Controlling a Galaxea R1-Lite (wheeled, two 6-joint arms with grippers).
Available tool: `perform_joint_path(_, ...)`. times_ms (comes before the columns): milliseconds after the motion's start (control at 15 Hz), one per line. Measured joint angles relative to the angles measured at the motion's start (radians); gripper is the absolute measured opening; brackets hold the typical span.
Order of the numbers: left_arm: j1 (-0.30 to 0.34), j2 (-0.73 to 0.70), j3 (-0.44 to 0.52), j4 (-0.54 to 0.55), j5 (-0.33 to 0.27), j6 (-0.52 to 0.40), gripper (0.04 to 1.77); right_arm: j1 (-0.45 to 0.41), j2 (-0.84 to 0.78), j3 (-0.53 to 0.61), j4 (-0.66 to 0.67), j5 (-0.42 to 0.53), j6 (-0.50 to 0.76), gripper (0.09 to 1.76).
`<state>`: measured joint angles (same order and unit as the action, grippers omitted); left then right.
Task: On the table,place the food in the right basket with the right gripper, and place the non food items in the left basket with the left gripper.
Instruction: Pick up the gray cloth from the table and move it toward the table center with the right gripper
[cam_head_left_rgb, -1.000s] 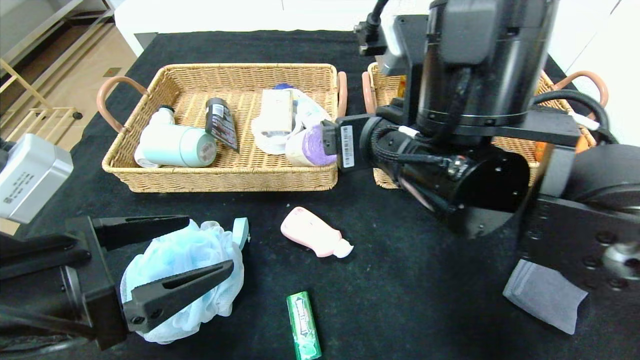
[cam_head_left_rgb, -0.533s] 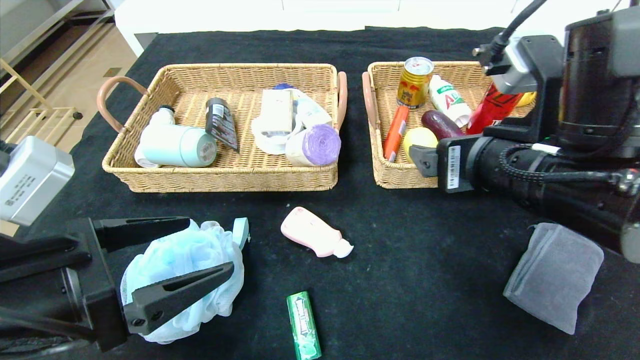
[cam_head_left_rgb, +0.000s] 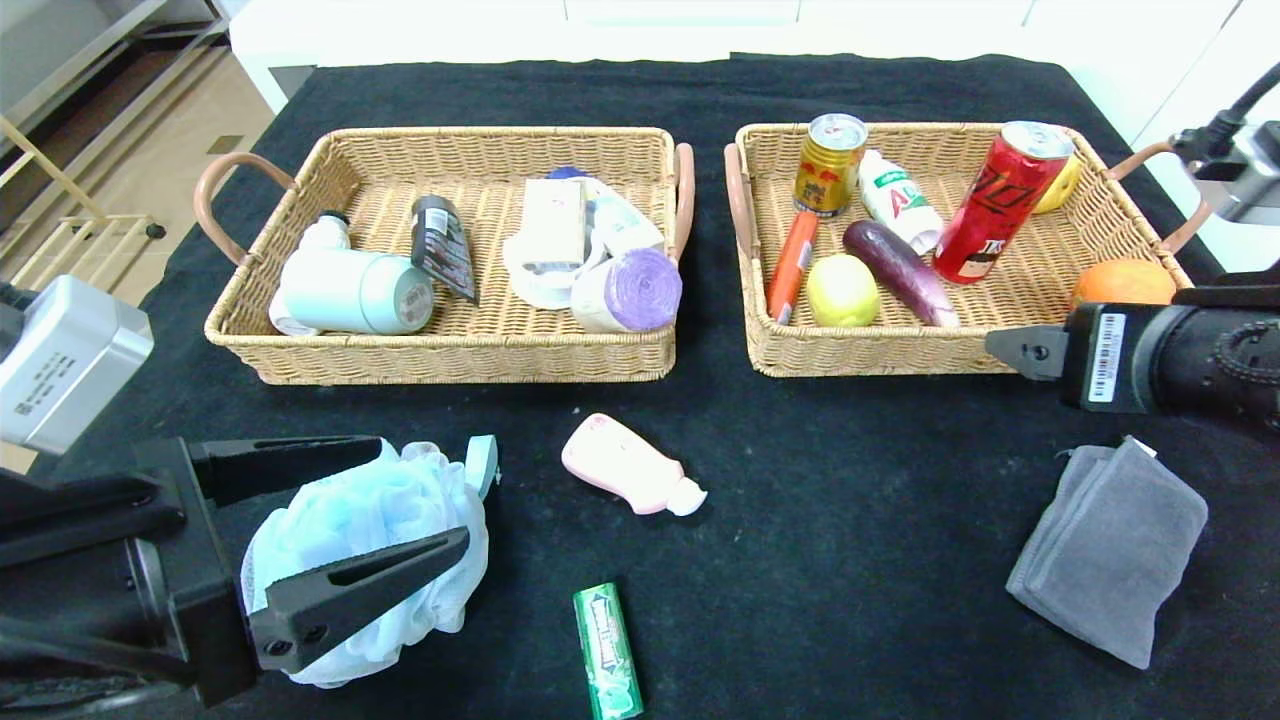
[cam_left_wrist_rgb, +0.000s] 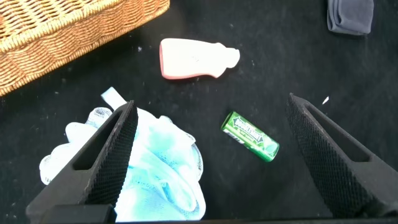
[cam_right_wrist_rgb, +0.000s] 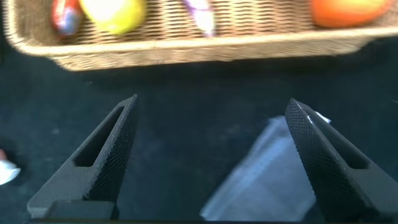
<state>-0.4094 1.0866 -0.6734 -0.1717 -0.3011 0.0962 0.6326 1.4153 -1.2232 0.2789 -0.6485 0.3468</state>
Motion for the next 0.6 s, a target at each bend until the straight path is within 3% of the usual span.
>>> perform_joint_path(267,0.000,-0.001,0.001,0.000,0.000,0.000,1.72,-0.049,-0.079,0.073,0.105,0.004,0.076,1.70)
perform_joint_path(467,-0.001,-0.002,0.002,0.000,0.001,0.001,1.72,-0.111,-0.101,0.112,0.184,0.103,0.151,1.70)
perform_joint_path(600,-0.003,-0.003,0.004,0.003,0.000,0.005,1.72,-0.140,-0.106,0.126,0.207,0.119,0.195,1.70)
